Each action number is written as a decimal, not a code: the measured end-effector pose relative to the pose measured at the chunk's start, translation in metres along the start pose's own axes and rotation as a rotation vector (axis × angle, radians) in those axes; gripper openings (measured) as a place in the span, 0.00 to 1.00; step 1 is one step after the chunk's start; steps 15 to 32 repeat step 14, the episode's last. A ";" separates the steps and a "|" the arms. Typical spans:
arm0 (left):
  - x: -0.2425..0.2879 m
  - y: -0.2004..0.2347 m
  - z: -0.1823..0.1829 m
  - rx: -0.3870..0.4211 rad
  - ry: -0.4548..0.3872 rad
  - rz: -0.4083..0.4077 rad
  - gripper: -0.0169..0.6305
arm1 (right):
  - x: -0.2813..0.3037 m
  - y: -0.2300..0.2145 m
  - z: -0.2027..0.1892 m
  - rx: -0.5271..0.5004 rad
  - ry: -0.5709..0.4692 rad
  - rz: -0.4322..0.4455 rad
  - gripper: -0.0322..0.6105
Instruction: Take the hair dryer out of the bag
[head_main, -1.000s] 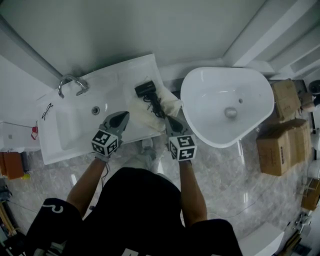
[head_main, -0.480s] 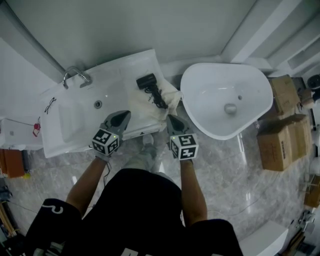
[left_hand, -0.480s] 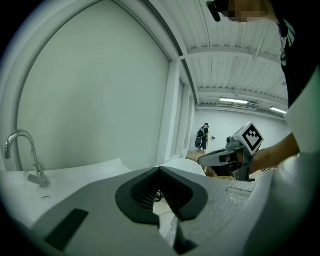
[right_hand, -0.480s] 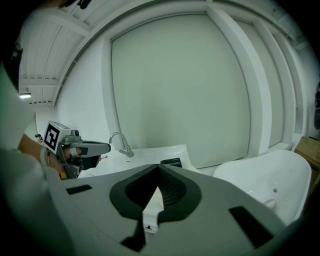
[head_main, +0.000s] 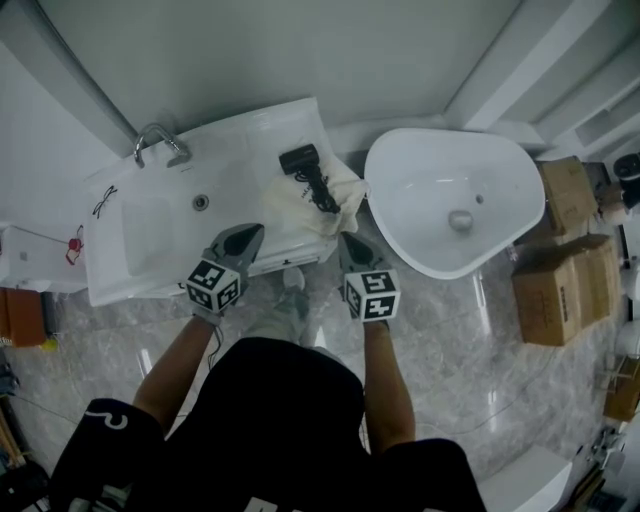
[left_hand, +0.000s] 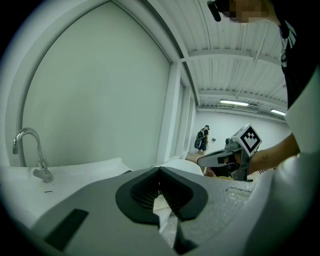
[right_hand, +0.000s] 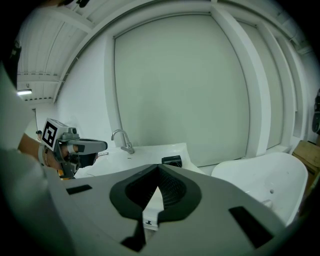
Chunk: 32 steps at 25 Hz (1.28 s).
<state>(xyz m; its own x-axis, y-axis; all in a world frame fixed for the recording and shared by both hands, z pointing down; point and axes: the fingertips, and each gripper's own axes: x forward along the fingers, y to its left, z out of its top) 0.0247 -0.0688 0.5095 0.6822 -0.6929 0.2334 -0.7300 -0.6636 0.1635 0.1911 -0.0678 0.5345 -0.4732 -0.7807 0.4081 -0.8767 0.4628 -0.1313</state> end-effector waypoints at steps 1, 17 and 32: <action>-0.001 -0.001 0.000 -0.003 -0.001 -0.005 0.02 | -0.001 -0.001 0.001 0.001 -0.002 -0.002 0.04; -0.006 -0.011 -0.004 -0.024 -0.001 -0.043 0.02 | -0.010 -0.009 -0.004 0.014 -0.002 -0.037 0.04; -0.006 -0.011 -0.004 -0.024 -0.001 -0.043 0.02 | -0.010 -0.009 -0.004 0.014 -0.002 -0.037 0.04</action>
